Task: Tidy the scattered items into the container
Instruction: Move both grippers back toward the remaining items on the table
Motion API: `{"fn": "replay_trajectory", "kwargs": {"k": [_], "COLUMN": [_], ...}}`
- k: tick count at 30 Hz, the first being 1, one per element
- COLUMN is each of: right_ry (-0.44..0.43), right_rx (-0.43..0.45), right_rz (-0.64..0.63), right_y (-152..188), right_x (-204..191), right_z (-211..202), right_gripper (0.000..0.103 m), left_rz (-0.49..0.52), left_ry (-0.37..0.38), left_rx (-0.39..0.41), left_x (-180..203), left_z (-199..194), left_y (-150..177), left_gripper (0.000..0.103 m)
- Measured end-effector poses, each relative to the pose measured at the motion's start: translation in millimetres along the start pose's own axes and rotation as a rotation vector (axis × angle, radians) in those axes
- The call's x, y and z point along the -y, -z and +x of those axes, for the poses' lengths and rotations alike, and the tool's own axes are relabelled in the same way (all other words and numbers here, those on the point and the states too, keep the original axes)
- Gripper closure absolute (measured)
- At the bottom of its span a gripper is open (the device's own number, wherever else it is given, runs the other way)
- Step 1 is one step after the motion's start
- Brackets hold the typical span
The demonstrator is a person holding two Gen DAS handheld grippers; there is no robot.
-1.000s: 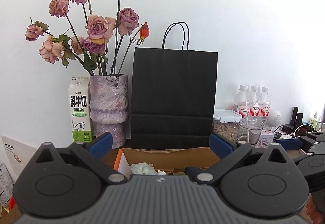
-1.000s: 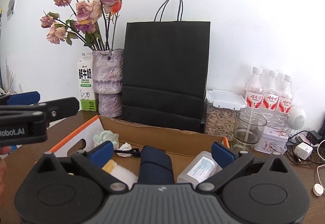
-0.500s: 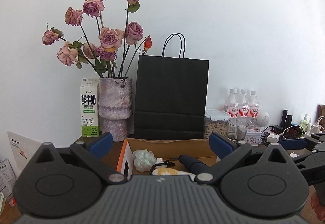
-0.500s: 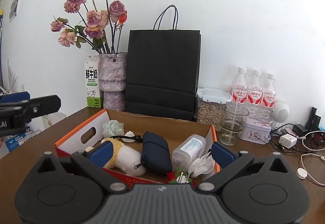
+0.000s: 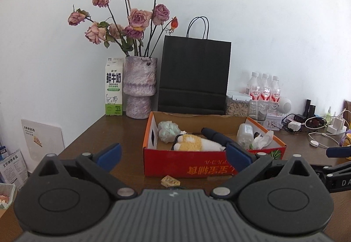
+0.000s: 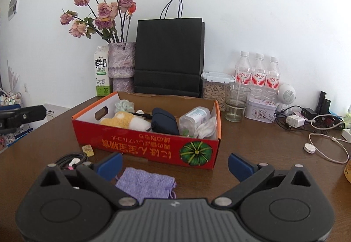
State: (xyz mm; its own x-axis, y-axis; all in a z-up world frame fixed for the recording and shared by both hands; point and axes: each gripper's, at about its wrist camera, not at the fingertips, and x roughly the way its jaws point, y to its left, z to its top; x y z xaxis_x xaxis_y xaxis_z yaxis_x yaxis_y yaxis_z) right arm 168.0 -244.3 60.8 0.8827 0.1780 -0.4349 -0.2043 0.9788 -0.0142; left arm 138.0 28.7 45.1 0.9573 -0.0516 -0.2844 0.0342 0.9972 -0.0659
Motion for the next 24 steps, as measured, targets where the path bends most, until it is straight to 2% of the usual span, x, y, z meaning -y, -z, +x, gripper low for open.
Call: {"fn": "replay_trajectory", "kwargs": {"k": [4,11,24], "right_ry": [0.006,0.013,0.042], "right_rx": [-0.033,-0.097,-0.123], "right_rz": [0.022,0.046,0.079], "right_y": [21.0,49.2,65.1], "right_x": [4.5,7.6,23.5], "right_z": [-11.6,-18.4,-16.6], "right_gripper": [0.0,0.0,0.002], "left_rz": [0.014,0.002,0.019], "left_ry": [-0.022,-0.019,-0.017], "left_rx": [-0.035,-0.105,-0.138], "left_x": [-2.8,-5.3,3.0], "left_z": [-10.3,-16.8,-13.4], "left_y": [16.4,35.8,45.4], "left_gripper": [0.0,0.0,0.0]}}
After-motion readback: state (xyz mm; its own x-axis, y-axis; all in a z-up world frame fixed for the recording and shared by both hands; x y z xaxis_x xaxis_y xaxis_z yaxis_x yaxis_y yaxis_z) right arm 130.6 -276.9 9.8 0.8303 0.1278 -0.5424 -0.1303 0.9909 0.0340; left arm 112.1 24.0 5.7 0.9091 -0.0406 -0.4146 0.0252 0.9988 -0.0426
